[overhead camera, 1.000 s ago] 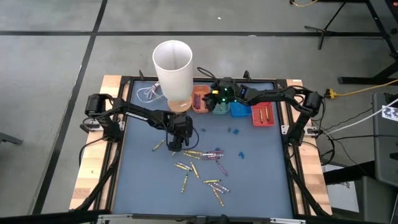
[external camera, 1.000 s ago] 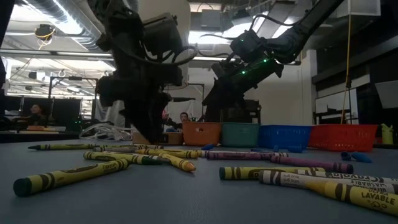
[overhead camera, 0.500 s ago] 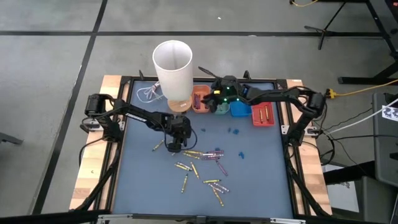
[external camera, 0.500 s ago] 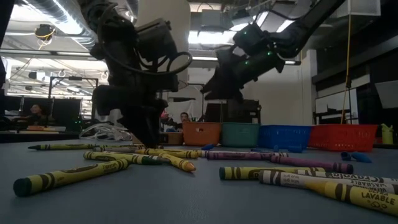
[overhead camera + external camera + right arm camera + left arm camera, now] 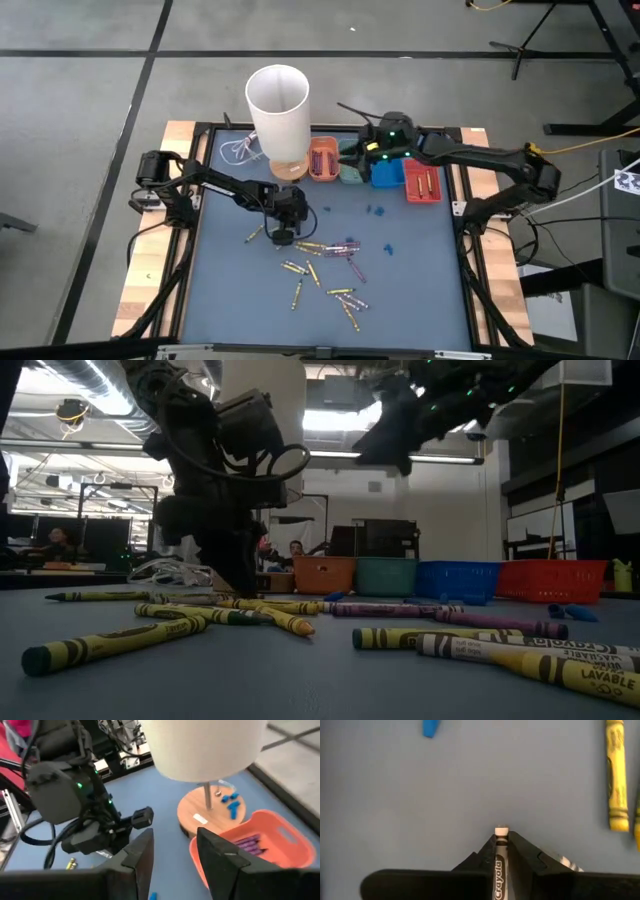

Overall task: Sort crayons
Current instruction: Put the gray crayon into the green bin

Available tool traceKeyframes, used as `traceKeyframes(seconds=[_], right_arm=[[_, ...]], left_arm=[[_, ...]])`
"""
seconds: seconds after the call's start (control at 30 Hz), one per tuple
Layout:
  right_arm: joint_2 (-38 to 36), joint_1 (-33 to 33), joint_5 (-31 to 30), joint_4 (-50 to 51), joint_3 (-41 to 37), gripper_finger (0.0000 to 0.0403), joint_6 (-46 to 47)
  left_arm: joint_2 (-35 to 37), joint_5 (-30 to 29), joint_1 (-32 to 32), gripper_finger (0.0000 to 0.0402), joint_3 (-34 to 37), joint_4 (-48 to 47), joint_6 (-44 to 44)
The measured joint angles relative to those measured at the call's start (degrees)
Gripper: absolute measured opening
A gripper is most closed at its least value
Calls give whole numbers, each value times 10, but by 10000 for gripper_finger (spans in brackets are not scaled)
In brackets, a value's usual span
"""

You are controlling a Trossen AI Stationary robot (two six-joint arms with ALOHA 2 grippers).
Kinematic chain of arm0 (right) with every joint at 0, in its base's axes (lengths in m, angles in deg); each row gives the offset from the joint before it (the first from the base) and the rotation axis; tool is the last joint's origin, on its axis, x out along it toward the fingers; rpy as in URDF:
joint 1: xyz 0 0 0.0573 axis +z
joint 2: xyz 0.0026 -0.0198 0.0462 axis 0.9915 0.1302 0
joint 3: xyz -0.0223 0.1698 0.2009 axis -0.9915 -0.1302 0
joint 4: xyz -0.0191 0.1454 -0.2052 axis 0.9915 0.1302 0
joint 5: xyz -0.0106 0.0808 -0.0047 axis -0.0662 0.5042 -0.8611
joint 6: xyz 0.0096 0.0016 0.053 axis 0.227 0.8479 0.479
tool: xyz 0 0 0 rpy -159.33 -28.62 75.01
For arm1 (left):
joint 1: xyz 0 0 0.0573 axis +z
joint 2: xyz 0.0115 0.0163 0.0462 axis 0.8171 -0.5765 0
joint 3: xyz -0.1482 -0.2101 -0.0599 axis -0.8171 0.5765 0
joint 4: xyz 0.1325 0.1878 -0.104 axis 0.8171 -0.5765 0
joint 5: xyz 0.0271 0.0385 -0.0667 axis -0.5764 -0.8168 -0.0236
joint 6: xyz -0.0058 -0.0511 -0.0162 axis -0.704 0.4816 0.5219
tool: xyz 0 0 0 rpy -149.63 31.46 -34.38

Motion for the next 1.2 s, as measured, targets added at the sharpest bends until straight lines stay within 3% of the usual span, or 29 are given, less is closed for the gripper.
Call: traceKeyframes(seconds=[0.3,0.47,0.67,0.87,1.07,1.2], right_arm=[[-112,0,-94,127,0,150,-82],[-156,0,-187,183,0,150,-153],[-170,0,-279,192,0,150,-205],[-170,0,-290,177,0,150,-223],[-169,0,-286,178,0,150,-224],[-169,0,-286,180,0,150,-224]], left_arm=[[-1,-21,4,4,0,90,49],[-1,-27,5,4,0,217,116],[-1,-89,5,4,0,405,190],[-1,-178,5,4,0,526,251],[-14,-237,-4,4,-7,552,334],[-61,-294,-26,4,-37,562,364]])
